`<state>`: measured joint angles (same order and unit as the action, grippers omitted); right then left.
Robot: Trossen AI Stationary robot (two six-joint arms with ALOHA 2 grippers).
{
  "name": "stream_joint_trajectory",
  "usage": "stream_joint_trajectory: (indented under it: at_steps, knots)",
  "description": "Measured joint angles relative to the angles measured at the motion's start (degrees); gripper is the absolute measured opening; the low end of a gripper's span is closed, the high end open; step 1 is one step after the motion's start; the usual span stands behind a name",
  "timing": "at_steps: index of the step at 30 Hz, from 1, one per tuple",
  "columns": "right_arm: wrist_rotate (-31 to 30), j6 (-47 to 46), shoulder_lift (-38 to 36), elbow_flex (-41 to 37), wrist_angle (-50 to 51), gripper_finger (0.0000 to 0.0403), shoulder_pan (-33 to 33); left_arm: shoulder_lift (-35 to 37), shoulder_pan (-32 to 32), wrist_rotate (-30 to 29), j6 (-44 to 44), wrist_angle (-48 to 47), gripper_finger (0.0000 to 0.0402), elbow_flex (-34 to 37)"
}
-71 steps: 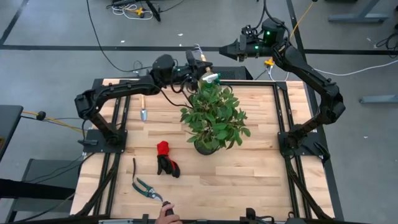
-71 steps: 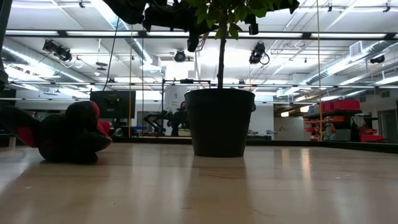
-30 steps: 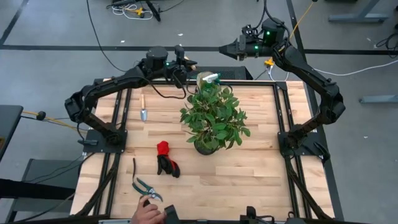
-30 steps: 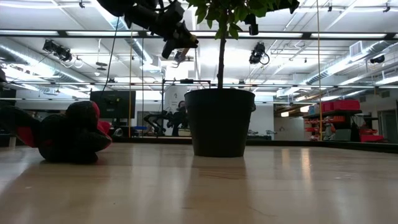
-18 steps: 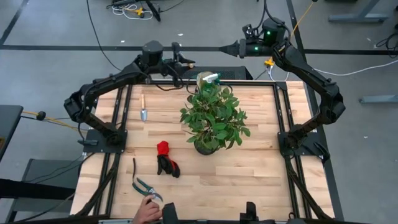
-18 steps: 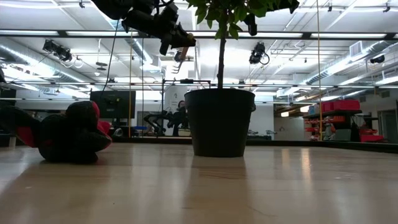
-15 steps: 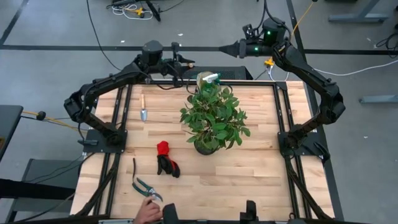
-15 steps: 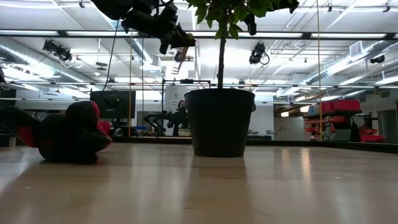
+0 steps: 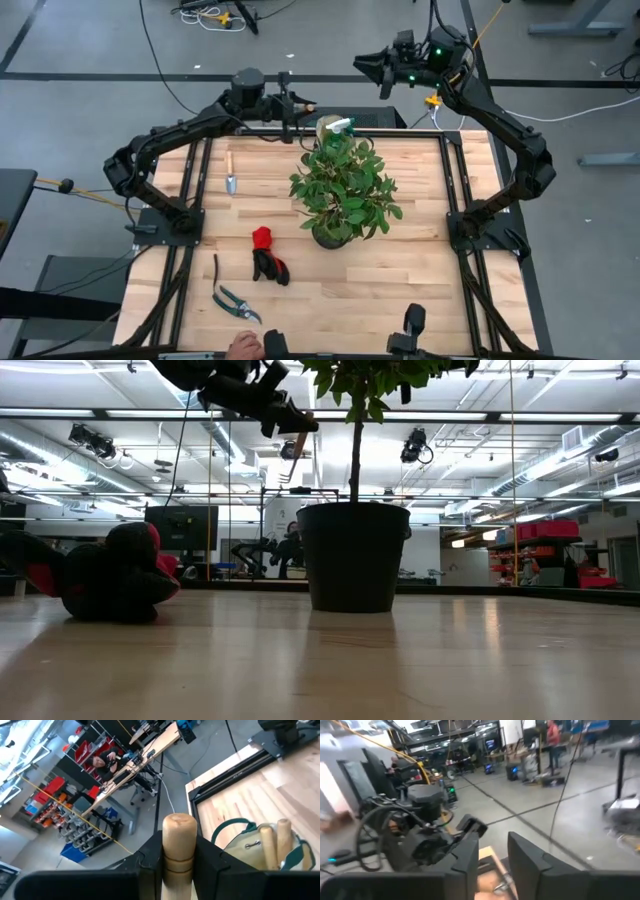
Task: Pick & Place Garden tools in Gardening bag
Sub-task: Put the brown hand rake into the gardening bag
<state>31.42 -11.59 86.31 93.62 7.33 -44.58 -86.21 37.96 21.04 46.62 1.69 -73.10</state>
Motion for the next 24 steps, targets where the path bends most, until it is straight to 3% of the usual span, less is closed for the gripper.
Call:
stream_joint_trajectory:
  at_steps: [9, 14, 20, 24]
  knots:
    - [-2.83, 6.95, -0.52, 0.00, 0.38, 0.0041, 0.00, -0.02, -0.31, -1.95, -2.66, -0.13, 0.0075, 0.00]
    - [-9.53, 12.45, -4.13, 0.00, 5.00, 0.0007, 1.36, -0.02, -0.32, -1.95, -4.80, -0.13, 0.0075, 0.00]
    - [-19.78, 19.23, -10.04, 0.00, 15.29, 0.0005, 4.31, -0.02, -0.31, -1.91, -10.43, -0.15, 0.0077, 0.00]
    - [-21.65, 20.69, -13.42, 0.00, 20.86, 0.0002, 5.69, -0.02, -0.31, -1.75, -11.66, -0.14, 0.0075, 0.00]
